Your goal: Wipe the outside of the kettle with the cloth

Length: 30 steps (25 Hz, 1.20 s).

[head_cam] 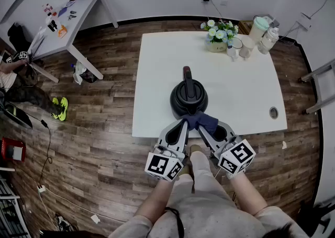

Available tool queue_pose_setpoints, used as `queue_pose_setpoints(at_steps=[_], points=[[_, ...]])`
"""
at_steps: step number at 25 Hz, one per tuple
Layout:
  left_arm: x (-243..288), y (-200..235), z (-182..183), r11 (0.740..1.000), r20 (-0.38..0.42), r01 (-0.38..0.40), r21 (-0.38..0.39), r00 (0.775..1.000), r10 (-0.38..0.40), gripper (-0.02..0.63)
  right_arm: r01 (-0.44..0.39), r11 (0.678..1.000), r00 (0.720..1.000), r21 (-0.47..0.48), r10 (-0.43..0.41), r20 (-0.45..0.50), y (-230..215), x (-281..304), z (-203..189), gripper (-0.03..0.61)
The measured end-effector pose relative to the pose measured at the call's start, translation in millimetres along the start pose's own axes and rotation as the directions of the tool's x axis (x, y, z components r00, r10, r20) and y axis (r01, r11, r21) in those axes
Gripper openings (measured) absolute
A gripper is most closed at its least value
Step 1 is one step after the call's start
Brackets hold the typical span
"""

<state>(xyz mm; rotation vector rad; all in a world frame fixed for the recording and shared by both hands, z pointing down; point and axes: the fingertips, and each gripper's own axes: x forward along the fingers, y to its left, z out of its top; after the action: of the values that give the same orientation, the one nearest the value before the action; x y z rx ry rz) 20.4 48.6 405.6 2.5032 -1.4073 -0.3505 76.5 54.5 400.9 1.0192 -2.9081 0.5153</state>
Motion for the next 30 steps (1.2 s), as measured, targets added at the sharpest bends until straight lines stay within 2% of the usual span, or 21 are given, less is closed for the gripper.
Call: queue_pose_setpoints(at_steps=[4, 8, 12, 14, 18, 21, 23, 25, 27, 28, 30], points=[[-2, -2, -30, 0.999, -0.067, -0.001, -0.044, 0.998, -0.002, 0.006, 0.035, 0.995, 0.999, 0.098, -0.032, -0.036, -16, 0, -29, 0.072], [-8, 12, -73, 0.992, -0.151, -0.057, -0.117, 0.988, 0.039, 0.006, 0.069, 0.985, 0.993, 0.16, -0.052, -0.109, -30, 10, -69, 0.072], [-18, 22, -96, 0.99, -0.213, -0.084, -0.111, 0.975, 0.059, 0.006, 0.108, 0.975, 0.978, 0.196, -0.069, -0.195, -34, 18, -102, 0.072], [-20, 24, -101, 0.99, -0.227, -0.081, -0.115, 0.972, 0.053, 0.006, 0.127, 0.975, 0.973, 0.183, -0.086, -0.216, -38, 18, -111, 0.072], [-27, 39, -88, 0.993, -0.211, -0.082, -0.082, 0.975, 0.063, 0.006, 0.129, 0.992, 0.975, 0.008, -0.125, -0.185, -49, 2, -98, 0.072], [-33, 51, -44, 0.994, -0.161, -0.112, 0.015, 0.98, 0.113, 0.006, 0.166, 0.976, 0.977, -0.139, -0.182, -0.109, -57, -33, -46, 0.072], [-33, 59, -7, 0.987, -0.109, -0.132, 0.088, 0.984, 0.141, 0.006, 0.198, 0.944, 0.975, -0.265, -0.218, -0.048, -58, -49, 4, 0.072], [-27, 69, 29, 0.978, -0.05, -0.15, 0.142, 0.986, 0.159, 0.006, 0.226, 0.891, 0.972, -0.393, -0.232, 0.032, -54, -51, 56, 0.072], [-17, 79, 58, 0.97, 0.004, -0.169, 0.173, 0.985, 0.171, 0.006, 0.231, 0.831, 0.973, -0.506, -0.211, 0.098, -47, -41, 95, 0.072], [-10, 83, 67, 0.966, 0.021, -0.177, 0.19, 0.984, 0.176, 0.006, 0.219, 0.808, 0.975, -0.548, -0.196, 0.1, -45, -32, 103, 0.072], [3, 88, 78, 0.954, 0.031, -0.19, 0.231, 0.982, 0.188, 0.006, 0.159, 0.788, 0.982, -0.595, -0.187, 0.016, -48, -15, 93, 0.072]])
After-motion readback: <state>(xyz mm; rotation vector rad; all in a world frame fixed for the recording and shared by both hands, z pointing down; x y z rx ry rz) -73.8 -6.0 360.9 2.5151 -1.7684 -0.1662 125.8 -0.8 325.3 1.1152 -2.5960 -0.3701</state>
